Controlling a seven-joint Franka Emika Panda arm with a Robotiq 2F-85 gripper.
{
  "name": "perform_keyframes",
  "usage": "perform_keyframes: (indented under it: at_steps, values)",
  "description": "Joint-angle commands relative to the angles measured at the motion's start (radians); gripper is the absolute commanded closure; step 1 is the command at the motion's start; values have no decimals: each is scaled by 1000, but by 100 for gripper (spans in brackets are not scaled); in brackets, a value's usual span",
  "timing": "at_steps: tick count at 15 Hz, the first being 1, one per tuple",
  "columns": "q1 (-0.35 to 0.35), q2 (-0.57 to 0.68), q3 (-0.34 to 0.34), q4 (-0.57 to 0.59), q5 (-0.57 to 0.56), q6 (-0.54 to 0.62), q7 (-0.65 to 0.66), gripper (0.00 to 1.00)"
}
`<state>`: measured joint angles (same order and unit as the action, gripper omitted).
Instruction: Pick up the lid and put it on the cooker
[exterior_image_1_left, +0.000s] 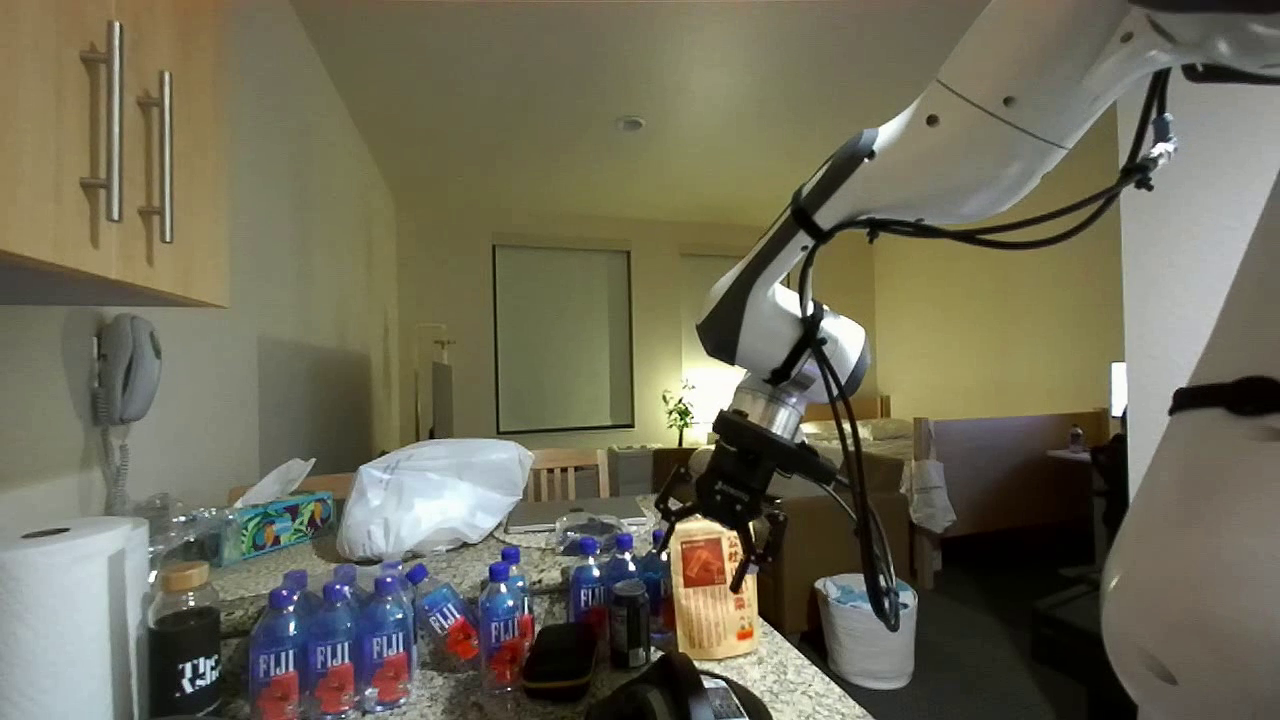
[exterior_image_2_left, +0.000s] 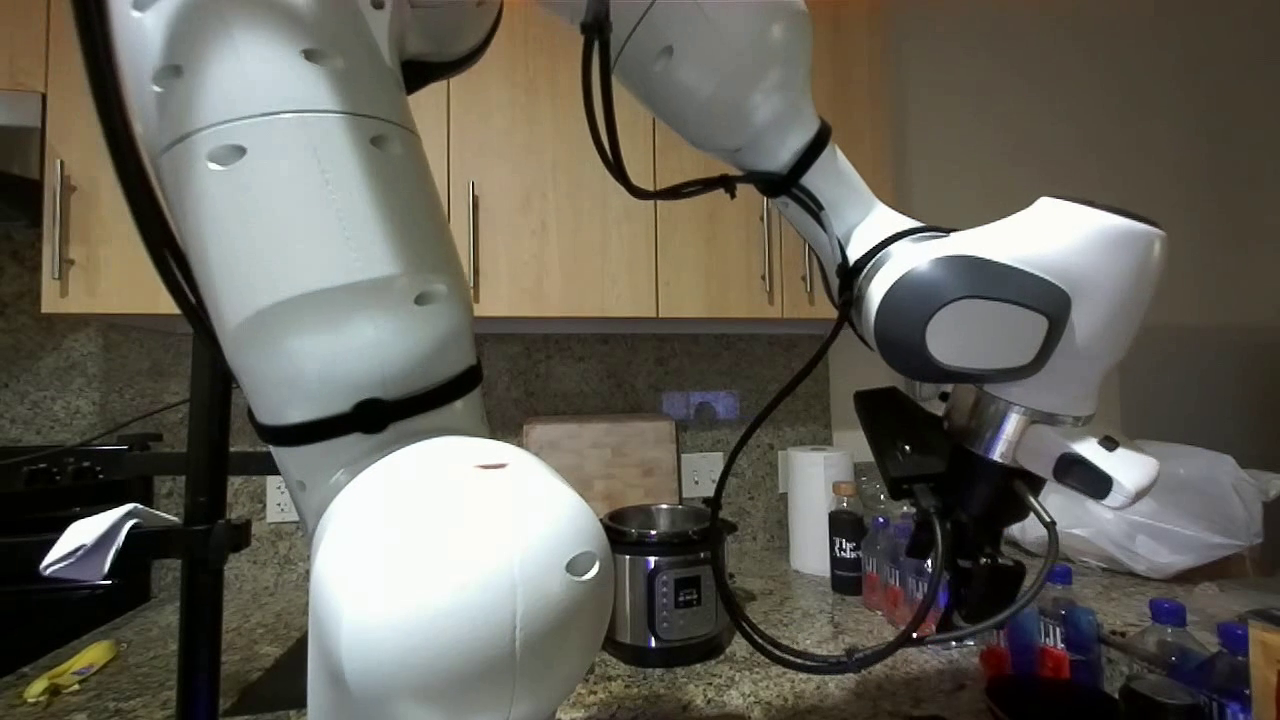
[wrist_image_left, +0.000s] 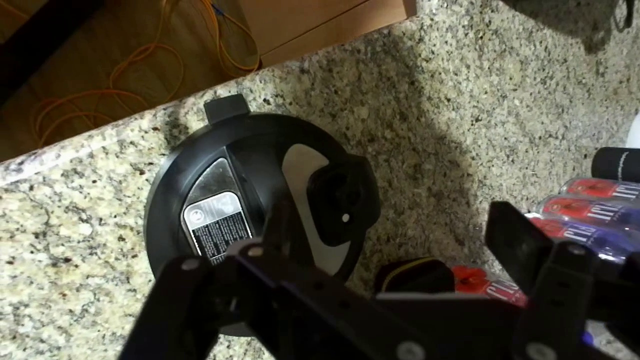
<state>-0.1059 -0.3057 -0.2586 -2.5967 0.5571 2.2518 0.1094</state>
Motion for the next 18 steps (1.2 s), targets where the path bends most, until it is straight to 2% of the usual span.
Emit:
perform_keyframes:
  at_steps: [1,4,8,11,13,18]
  values:
    - [-6,204,-34,76,125,33,-118,0]
    - [-23,361,-35,143,322,71,-215,0]
    - [-65,501,12,227,574,137,-327,0]
    - [-76,584,29,284,592,172,-320,0]
    - [-76,634,40,308,561,187,-305,0]
    - [-85,680,65,318,518,130,-298,0]
